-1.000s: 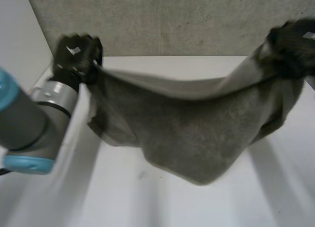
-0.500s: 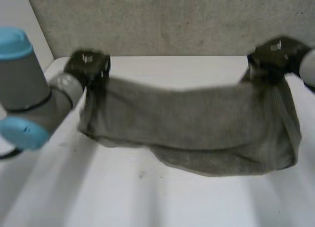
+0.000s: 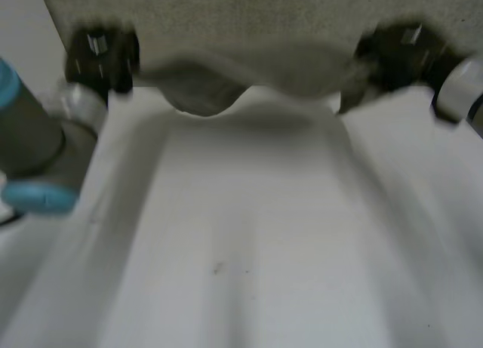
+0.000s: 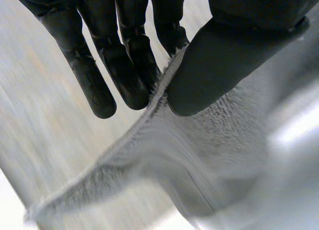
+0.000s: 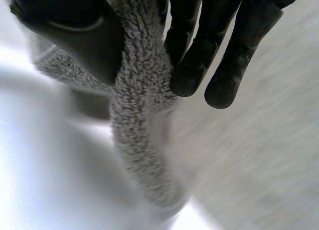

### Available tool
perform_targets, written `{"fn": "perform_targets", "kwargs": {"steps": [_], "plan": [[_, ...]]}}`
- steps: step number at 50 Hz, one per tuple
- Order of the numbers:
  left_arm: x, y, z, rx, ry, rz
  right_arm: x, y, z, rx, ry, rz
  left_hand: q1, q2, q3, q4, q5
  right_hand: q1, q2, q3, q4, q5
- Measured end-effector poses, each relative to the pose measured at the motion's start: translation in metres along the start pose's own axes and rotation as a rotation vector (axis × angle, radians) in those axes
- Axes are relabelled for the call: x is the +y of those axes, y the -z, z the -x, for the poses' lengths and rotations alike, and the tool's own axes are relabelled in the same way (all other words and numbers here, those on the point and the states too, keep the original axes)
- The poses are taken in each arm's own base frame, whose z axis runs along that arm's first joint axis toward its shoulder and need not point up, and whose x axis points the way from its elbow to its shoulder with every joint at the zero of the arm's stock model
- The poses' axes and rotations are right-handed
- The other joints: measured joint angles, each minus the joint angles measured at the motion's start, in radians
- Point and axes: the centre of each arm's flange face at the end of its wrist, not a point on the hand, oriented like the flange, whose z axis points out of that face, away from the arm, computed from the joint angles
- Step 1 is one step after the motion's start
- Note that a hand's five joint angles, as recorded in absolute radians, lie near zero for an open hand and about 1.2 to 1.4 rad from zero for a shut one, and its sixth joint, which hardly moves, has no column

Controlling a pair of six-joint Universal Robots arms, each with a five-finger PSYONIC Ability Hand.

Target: Fold the towel.

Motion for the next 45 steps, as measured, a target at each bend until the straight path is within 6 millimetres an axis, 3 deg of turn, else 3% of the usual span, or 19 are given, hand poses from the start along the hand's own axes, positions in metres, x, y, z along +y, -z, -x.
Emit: {"fn": "perform_targets", "kwargs": {"steps": [1,3,6,9,11,16,24,45], "plan": [[0.011,0.006,-0.002,0.008,0.001,0.038,0.009,0.001,0.005,-0.021,0.004,0.031,0.000,0.000,0.000,0.000,0.000,0.000,0.000,0.000,0.000,0.000],[0.049,0.029,-0.009,0.038,0.004,0.175,0.046,0.007,0.024,-0.100,0.043,0.150,0.000,0.000,0.000,0.000,0.000,0.000,0.000,0.000,0.000,0.000],[0.085,0.057,-0.018,0.073,0.007,0.301,0.083,0.014,0.041,-0.175,0.110,0.260,0.000,0.000,0.000,0.000,0.000,0.000,0.000,0.000,0.000,0.000],[0.104,0.076,-0.023,0.097,0.009,0.366,0.105,0.020,0.048,-0.209,0.158,0.324,0.000,0.000,0.000,0.000,0.000,-0.055,-0.050,-0.056,-0.055,-0.058],[0.113,0.088,-0.027,0.111,0.011,0.393,0.121,0.024,0.049,-0.216,0.182,0.371,0.000,0.000,0.000,0.000,0.000,-0.243,-0.239,-0.244,-0.249,-0.255],[0.113,0.096,-0.030,0.123,0.012,0.386,0.130,0.029,0.044,-0.175,0.138,0.398,0.000,0.000,0.000,0.000,0.000,-0.544,-0.526,-0.536,-0.534,-0.550],[0.099,0.095,-0.031,0.124,0.014,0.338,0.119,0.041,0.039,-0.062,0.014,0.327,0.000,0.000,0.000,0.000,0.000,-0.767,-0.754,-0.767,-0.771,-0.804],[0.096,0.096,-0.035,0.135,0.016,0.331,0.142,0.089,0.081,0.047,0.076,0.322,0.000,0.000,0.000,0.000,0.000,-0.802,-0.771,-0.793,-0.793,-0.835]]}}
